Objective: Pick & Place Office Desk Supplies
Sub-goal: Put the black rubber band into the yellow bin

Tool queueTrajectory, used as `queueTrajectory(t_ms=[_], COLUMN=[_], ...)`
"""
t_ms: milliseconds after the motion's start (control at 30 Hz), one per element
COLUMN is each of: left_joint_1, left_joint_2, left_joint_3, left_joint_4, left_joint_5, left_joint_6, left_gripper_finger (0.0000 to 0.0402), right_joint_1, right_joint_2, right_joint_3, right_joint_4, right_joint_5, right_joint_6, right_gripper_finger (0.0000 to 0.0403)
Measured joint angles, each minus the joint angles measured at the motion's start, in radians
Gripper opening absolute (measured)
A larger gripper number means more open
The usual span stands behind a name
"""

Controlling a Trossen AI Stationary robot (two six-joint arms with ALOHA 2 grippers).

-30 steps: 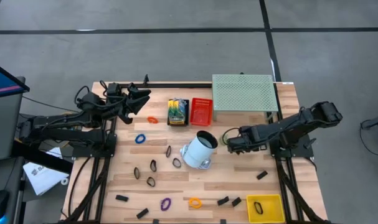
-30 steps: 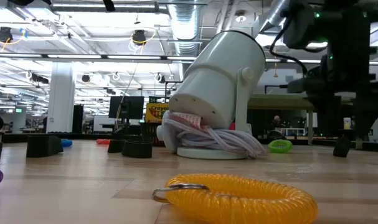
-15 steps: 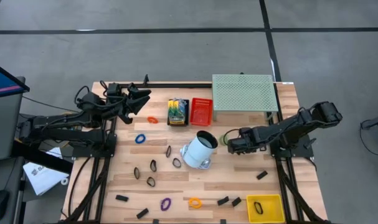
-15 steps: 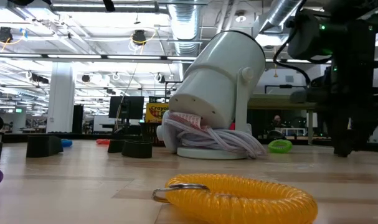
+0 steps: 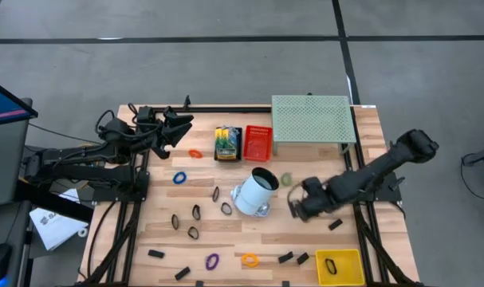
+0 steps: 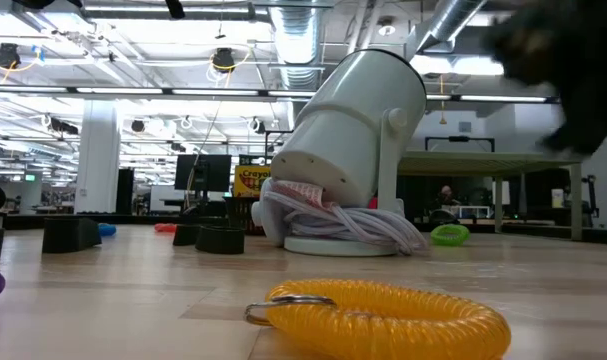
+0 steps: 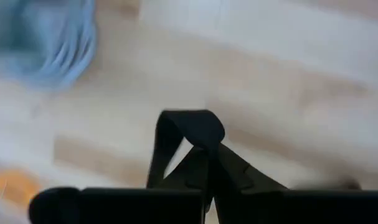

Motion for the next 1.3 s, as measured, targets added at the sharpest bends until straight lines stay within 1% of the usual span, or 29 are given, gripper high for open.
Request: queueTrajectory(t_ms=[100,167,233,333,500,667,800,900,933,1067,1300], left_joint_1=[0.0,0.0,0.0,0.0,0.0,0.0,0.0,0.0,0.0,0.0,0.0], left_joint_2=[0.0,0.0,0.0,0.0,0.0,0.0,0.0,0.0,0.0,0.0,0.0], left_joint_3=[0.0,0.0,0.0,0.0,0.0,0.0,0.0,0.0,0.0,0.0,0.0], left_joint_4=[0.0,0.0,0.0,0.0,-0.001,0.0,0.0,0.0,0.0,0.0,0.0], left_joint_5=[0.0,0.0,0.0,0.0,-0.001,-0.009,-0.009,-0.009,-0.009,-0.009,-0.017], left_joint_6=[0.001,0.001,0.001,0.002,0.002,0.002,0.0,-0.001,-0.001,-0.001,-0.004], left_gripper_finger=[0.0159,0.0159,0.0159,0.0159,0.0159,0.0159,0.0159,0.0159,0.0159,0.0159,0.0159], right_joint_1=[0.139,0.232,0.325,0.444,0.564,0.599,0.603,0.604,0.604,0.604,0.594], right_joint_2=[-0.001,-0.001,-0.001,0.001,0.008,0.009,0.01,0.01,0.01,0.01,0.01], right_joint_3=[0.112,0.162,0.186,0.19,0.172,0.1,0.014,-0.043,-0.056,-0.089,-0.093], right_joint_4=[-0.14,-0.19,-0.183,-0.116,-0.092,0.021,0.182,0.276,0.284,0.298,0.303], right_joint_5=[-0.009,-0.041,-0.081,-0.119,-0.163,-0.167,-0.171,-0.2,-0.21,-0.239,-0.242], right_joint_6=[0.064,0.107,0.154,0.251,0.415,0.428,0.428,0.428,0.427,0.417,0.408], right_gripper_finger=[0.0003,0.0002,0.0002,0.0001,0.0001,0.0006,0.0033,0.006,0.007,0.0116,0.021])
